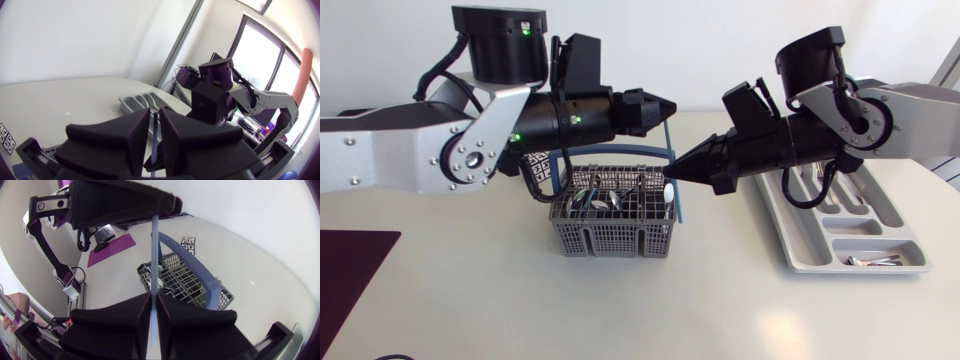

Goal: Transfer all utensils from the basket to the drawer tray.

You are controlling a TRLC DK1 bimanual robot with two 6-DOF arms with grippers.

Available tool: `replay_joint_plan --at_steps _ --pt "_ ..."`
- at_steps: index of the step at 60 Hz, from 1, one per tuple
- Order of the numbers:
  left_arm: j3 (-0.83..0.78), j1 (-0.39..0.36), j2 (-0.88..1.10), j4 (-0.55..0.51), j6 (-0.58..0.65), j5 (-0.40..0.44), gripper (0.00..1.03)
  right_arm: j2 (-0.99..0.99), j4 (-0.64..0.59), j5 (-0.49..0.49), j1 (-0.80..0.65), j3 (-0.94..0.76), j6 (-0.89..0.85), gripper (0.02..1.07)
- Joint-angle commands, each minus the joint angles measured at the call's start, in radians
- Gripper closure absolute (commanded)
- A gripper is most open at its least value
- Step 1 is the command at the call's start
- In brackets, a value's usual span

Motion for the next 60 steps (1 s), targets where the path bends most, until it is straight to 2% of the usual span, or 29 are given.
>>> replay_joint_plan --at_steps 1,4,7,12,14,22,30,38,47,53,60 --pt "0.063 0.025 0.015 0.017 -0.026 0.01 0.5 0.003 -0.015 -0.014 0.011 -0.033 0.02 1.01" --pt "0.092 0.045 0.012 0.006 -0.026 0.007 0.41 -0.013 -0.029 -0.017 0.007 -0.053 0.002 1.01" --pt "0.114 0.064 0.012 -0.009 -0.026 0.007 0.39 -0.026 -0.044 -0.017 0.0 -0.07 -0.02 1.01" --pt "0.154 0.097 0.014 -0.058 -0.024 0.005 0.39 -0.059 -0.064 -0.017 -0.038 -0.111 -0.057 1.01" --pt "0.186 0.113 0.02 -0.116 -0.015 0.005 0.39 -0.071 -0.084 -0.02 -0.067 -0.124 -0.08 1.01" --pt "0.212 0.12 0.028 -0.234 0.088 0.005 0.39 -0.112 -0.153 -0.034 -0.213 -0.148 -0.156 1.01" --pt "0.206 0.081 0.043 -0.34 0.181 -0.008 0.39 -0.106 -0.207 -0.026 -0.398 -0.142 -0.236 1.01" --pt "0.259 0.028 0.11 -0.509 0.253 -0.064 0.39 -0.005 -0.21 0.03 -0.561 -0.091 -0.264 1.01" --pt "0.269 -0.016 0.16 -0.569 0.293 -0.133 0.39 0.15 -0.202 0.112 -0.622 -0.002 -0.235 1.01" --pt "0.27 -0.036 0.19 -0.596 0.312 -0.163 0.4 0.239 -0.159 0.202 -0.633 0.045 -0.173 1.01" --pt "0.269 -0.051 0.213 -0.621 0.322 -0.179 0.4 0.319 -0.147 0.264 -0.641 0.093 -0.135 1.01"
